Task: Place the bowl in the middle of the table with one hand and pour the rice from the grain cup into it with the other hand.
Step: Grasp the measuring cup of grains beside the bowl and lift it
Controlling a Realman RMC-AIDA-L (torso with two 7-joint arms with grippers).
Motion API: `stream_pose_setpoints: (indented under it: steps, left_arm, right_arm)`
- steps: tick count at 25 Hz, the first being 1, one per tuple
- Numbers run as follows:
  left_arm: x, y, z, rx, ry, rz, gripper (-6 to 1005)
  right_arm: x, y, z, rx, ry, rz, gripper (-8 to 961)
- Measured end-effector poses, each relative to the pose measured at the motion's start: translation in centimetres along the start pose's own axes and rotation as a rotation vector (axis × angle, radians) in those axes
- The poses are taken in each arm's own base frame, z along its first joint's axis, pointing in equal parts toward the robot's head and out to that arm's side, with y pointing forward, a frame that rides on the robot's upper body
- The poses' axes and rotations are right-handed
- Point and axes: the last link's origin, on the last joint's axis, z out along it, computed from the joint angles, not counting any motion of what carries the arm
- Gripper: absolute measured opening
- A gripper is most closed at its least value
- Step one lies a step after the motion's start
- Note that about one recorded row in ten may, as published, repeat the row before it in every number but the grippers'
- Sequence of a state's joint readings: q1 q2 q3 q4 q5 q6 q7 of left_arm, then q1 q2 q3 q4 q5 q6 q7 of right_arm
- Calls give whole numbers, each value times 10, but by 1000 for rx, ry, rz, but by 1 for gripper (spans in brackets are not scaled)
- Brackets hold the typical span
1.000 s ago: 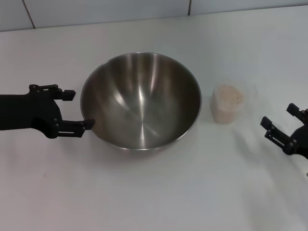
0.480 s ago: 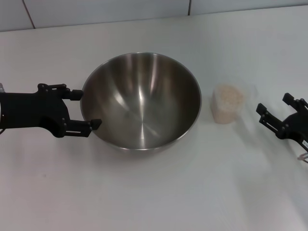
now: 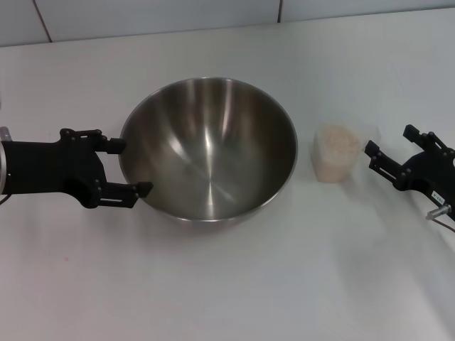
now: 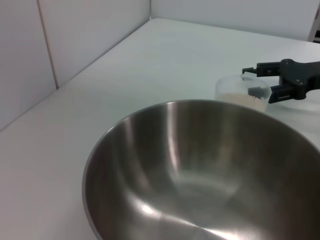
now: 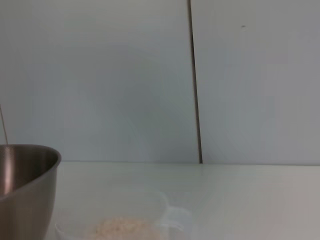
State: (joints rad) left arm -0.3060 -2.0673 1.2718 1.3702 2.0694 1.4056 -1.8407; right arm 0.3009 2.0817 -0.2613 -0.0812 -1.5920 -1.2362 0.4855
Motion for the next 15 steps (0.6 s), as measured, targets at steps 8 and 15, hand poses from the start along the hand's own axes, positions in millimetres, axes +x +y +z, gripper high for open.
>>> stream_pose_setpoints:
  steps: [8,15]
  left_arm:
    - [0,1,0,-4,-3,-1,854]
    - [0,2,2,-13,-7,5,854]
  right_arm:
    - [-5,-1,7,1,-19,-8,812]
    - [-10,-4,8,24,-48,3,808]
